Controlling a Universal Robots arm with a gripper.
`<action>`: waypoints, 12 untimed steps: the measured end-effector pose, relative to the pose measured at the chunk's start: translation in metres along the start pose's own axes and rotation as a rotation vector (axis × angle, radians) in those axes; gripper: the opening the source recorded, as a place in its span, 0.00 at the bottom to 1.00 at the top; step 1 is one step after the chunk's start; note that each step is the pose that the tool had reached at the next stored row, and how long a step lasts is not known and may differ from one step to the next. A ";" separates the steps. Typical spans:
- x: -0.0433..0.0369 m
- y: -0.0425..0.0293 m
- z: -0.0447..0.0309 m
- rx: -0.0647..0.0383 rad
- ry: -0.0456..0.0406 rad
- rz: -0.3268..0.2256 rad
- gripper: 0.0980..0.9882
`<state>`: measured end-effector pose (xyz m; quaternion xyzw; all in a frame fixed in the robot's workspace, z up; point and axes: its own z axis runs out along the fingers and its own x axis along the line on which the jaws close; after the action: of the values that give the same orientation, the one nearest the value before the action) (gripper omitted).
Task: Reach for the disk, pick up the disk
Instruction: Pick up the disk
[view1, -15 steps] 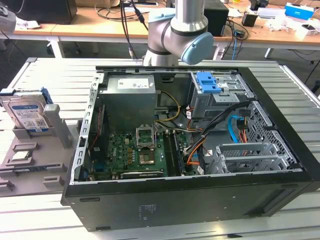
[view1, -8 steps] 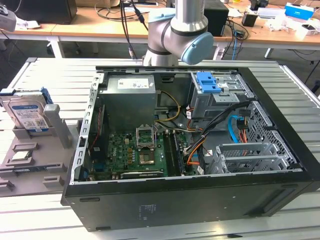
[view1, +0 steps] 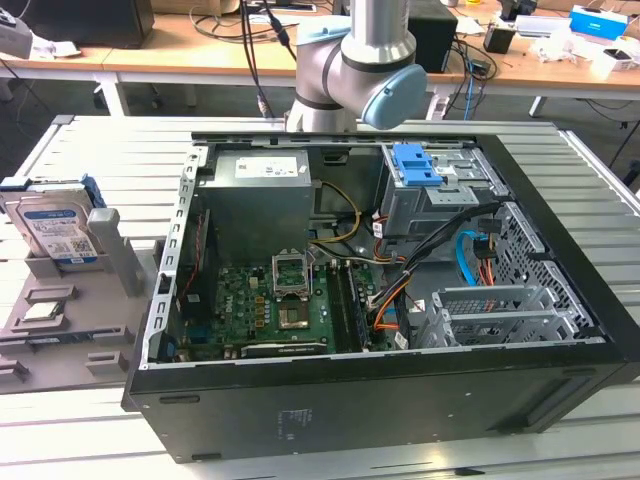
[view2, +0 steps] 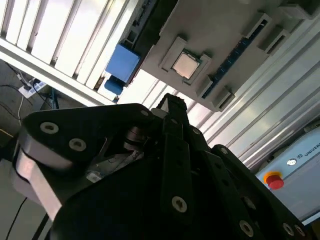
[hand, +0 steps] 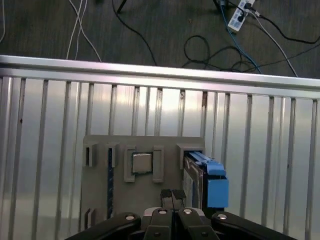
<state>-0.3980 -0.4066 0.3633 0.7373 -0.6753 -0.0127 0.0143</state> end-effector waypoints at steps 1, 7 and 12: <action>0.0000 0.0000 0.0000 0.000 0.0016 -0.043 0.01; 0.0000 0.0000 0.0000 0.000 0.0052 -0.136 0.01; 0.0000 0.0000 0.0000 0.000 0.0069 -0.181 0.01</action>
<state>-0.3980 -0.4066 0.3634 0.7953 -0.6060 -0.0114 0.0154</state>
